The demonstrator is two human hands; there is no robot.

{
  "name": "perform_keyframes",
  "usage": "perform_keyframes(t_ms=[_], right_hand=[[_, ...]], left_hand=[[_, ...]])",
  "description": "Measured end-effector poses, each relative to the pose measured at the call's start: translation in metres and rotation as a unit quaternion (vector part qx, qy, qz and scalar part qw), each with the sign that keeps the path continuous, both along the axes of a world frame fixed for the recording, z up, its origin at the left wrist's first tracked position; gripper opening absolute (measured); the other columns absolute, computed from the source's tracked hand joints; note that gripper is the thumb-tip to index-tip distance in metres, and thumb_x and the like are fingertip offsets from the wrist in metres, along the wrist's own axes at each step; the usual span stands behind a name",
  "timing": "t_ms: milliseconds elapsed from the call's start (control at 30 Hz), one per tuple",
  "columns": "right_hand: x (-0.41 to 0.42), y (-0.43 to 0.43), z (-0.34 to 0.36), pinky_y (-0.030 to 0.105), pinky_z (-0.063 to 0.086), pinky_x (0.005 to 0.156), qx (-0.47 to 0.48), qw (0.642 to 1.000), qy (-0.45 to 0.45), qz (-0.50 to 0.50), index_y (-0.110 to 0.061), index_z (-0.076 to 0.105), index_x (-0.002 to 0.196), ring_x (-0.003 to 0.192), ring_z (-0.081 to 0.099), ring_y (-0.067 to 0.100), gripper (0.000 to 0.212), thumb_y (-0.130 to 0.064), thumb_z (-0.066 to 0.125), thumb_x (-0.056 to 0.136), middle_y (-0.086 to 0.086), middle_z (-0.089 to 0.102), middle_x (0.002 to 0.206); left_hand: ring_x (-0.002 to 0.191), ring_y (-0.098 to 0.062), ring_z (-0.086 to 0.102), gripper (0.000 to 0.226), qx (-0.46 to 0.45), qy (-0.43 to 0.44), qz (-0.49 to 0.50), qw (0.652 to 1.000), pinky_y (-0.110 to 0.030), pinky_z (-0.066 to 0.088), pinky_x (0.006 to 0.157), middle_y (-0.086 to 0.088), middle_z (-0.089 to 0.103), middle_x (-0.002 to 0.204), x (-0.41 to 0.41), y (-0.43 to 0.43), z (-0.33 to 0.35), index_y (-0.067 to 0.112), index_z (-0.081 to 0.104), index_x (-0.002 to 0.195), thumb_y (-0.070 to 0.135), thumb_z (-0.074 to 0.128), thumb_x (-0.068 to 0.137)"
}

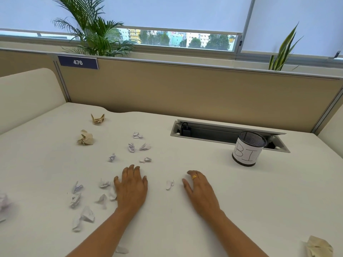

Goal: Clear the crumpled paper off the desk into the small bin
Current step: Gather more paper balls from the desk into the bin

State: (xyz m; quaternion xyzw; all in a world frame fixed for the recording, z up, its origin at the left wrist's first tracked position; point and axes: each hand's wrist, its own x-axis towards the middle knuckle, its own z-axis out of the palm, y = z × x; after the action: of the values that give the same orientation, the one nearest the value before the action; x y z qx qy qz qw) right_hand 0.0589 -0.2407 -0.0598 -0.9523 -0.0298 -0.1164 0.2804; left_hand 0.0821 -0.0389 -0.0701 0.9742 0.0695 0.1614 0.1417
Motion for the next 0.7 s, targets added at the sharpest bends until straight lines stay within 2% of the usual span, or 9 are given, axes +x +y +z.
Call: perform_keyframes(t_ms=[100, 300, 433, 533, 600, 667, 700], right_hand=[[0.007, 0.024, 0.002, 0.022, 0.021, 0.115, -0.004, 0.997, 0.037, 0.07, -0.022, 0.035, 0.139, 0.137, 0.029, 0.01, 0.049, -0.044, 0.039, 0.096, -0.004, 0.036, 0.147], [0.034, 0.061, 0.004, 0.034, 0.009, 0.121, -0.068, 0.983, 0.071, 0.158, -0.023, 0.018, 0.147, 0.146, 0.008, 0.013, 0.058, -0.045, 0.035, 0.096, 0.0, 0.011, 0.158], [0.053, 0.078, 0.004, 0.038, 0.007, 0.122, -0.092, 0.975, 0.073, 0.191, -0.025, 0.013, 0.148, 0.147, 0.003, 0.016, 0.056, -0.04, 0.033, 0.098, 0.002, 0.006, 0.159], [0.067, 0.088, 0.005, 0.041, 0.005, 0.121, -0.096, 0.968, 0.084, 0.215, -0.025, 0.013, 0.148, 0.147, 0.001, 0.017, 0.052, -0.031, 0.032, 0.1, 0.0, 0.004, 0.159], [0.074, 0.095, 0.008, 0.044, 0.004, 0.12, -0.112, 0.959, 0.098, 0.242, -0.025, 0.012, 0.148, 0.147, -0.002, 0.018, 0.05, -0.025, 0.028, 0.1, -0.002, 0.002, 0.16], [0.08, 0.1, 0.011, 0.046, 0.002, 0.119, -0.131, 0.949, 0.115, 0.263, -0.023, 0.01, 0.148, 0.147, -0.004, 0.02, 0.05, -0.021, 0.026, 0.101, -0.002, 0.001, 0.16], [0.082, 0.101, 0.013, 0.046, 0.002, 0.119, -0.14, 0.945, 0.125, 0.268, -0.022, 0.01, 0.148, 0.147, -0.004, 0.021, 0.049, -0.021, 0.025, 0.101, -0.002, 0.0, 0.16]], left_hand=[[0.118, -0.032, 0.056, 0.038, 0.003, -0.009, 0.002, 1.0, -0.056, 0.038, 0.096, -0.019, 0.061, 0.125, 0.001, 0.0, -0.001, -0.001, 0.06, 0.116, 0.018, 0.064, 0.084], [0.127, -0.025, 0.047, 0.04, 0.021, 0.026, 0.017, 0.999, -0.049, 0.033, 0.1, -0.009, 0.053, 0.135, 0.001, -0.001, 0.002, 0.009, 0.053, 0.126, 0.029, 0.049, 0.091], [0.101, -0.032, 0.065, 0.032, 0.034, 0.001, 0.002, 0.999, -0.051, 0.048, 0.084, -0.016, 0.069, 0.108, -0.001, -0.003, 0.003, 0.002, 0.067, 0.1, 0.019, 0.074, 0.074], [0.091, -0.031, 0.069, 0.029, 0.061, -0.017, 0.007, 0.998, -0.049, 0.052, 0.075, -0.015, 0.072, 0.099, -0.002, -0.003, 0.004, 0.004, 0.07, 0.092, 0.019, 0.078, 0.068], [0.087, -0.03, 0.069, 0.021, 0.084, -0.034, 0.008, 0.996, -0.047, 0.052, 0.07, -0.013, 0.072, 0.095, -0.002, -0.001, 0.003, 0.005, 0.07, 0.089, 0.021, 0.069, 0.075], [0.084, -0.029, 0.069, 0.029, 0.099, -0.034, 0.009, 0.994, -0.044, 0.053, 0.066, -0.011, 0.072, 0.091, -0.002, -0.001, 0.005, 0.007, 0.069, 0.086, 0.025, 0.047, 0.08], [0.083, -0.029, 0.069, 0.032, 0.105, -0.03, 0.007, 0.994, -0.044, 0.053, 0.065, -0.011, 0.072, 0.091, -0.002, -0.001, 0.005, 0.007, 0.069, 0.086, 0.025, 0.044, 0.08]])
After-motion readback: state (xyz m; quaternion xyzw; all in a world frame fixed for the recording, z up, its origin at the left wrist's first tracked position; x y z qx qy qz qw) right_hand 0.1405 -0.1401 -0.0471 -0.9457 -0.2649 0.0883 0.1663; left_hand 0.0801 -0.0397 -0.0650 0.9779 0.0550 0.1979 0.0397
